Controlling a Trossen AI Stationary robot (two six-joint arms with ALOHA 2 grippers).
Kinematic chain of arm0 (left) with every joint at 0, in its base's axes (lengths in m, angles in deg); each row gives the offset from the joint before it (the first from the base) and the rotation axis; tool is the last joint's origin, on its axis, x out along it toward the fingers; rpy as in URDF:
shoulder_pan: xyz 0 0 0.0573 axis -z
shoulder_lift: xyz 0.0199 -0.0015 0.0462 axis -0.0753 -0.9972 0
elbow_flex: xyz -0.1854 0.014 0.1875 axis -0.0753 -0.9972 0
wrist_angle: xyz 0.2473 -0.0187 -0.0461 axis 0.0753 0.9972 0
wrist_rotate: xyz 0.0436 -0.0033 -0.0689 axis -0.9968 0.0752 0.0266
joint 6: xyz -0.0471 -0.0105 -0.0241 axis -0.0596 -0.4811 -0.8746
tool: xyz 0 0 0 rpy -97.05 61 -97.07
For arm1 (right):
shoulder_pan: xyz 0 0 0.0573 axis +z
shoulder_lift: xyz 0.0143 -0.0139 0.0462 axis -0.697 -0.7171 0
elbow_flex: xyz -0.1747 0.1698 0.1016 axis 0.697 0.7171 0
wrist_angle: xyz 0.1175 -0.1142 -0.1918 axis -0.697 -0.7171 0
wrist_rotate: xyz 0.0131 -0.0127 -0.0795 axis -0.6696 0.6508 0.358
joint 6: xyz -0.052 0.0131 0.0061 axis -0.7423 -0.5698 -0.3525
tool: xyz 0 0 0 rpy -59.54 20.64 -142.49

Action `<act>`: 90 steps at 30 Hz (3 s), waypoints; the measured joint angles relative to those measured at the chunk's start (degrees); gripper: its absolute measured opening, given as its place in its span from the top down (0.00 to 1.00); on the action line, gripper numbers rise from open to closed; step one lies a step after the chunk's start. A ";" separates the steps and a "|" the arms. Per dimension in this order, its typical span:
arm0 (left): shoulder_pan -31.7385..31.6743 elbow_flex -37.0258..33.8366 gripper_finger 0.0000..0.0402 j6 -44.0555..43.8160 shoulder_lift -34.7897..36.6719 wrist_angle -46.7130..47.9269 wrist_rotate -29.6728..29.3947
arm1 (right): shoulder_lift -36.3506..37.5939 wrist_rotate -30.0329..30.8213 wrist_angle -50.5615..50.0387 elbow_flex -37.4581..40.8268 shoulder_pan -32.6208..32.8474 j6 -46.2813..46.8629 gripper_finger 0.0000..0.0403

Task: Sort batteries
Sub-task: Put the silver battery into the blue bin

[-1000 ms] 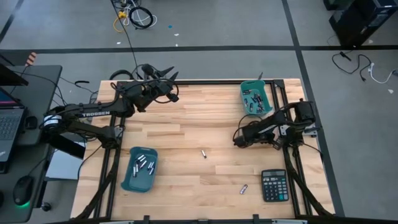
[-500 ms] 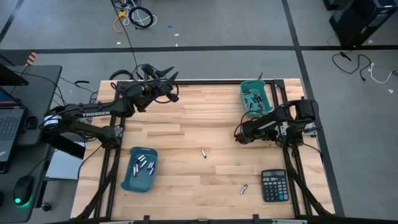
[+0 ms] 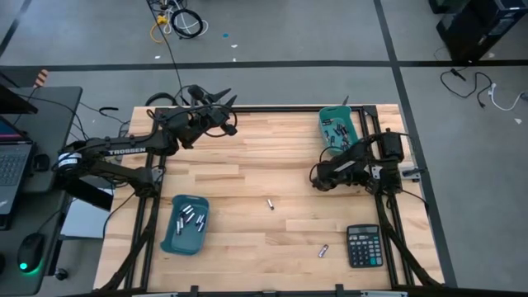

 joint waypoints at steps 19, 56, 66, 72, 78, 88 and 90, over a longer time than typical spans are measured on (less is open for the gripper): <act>0.01 0.00 0.69 -0.37 0.00 3.05 0.00 | 2.64 -3.40 0.85 0.39 -2.92 -5.93 1.00; 0.01 0.00 0.69 -0.44 0.00 2.66 -0.01 | 8.68 -5.33 5.06 -0.23 -2.64 -7.68 1.00; 0.02 0.00 0.69 -0.44 0.00 2.37 0.00 | 11.42 3.56 5.84 0.78 -1.18 10.42 1.00; 0.02 0.00 0.69 -0.46 0.00 2.07 0.00 | 9.95 0.62 2.78 0.62 -1.27 10.48 1.00; 0.02 0.00 0.69 -0.54 0.00 1.67 0.00 | 9.96 -1.35 -0.69 1.27 -2.87 10.82 1.00; 0.02 0.00 0.69 -1.44 0.00 1.58 -0.02 | 9.98 -0.85 7.76 1.67 -1.24 9.73 1.00; 0.02 0.00 0.69 -1.44 0.00 1.59 -0.02 | 10.00 -0.69 7.52 2.95 -1.46 9.38 1.00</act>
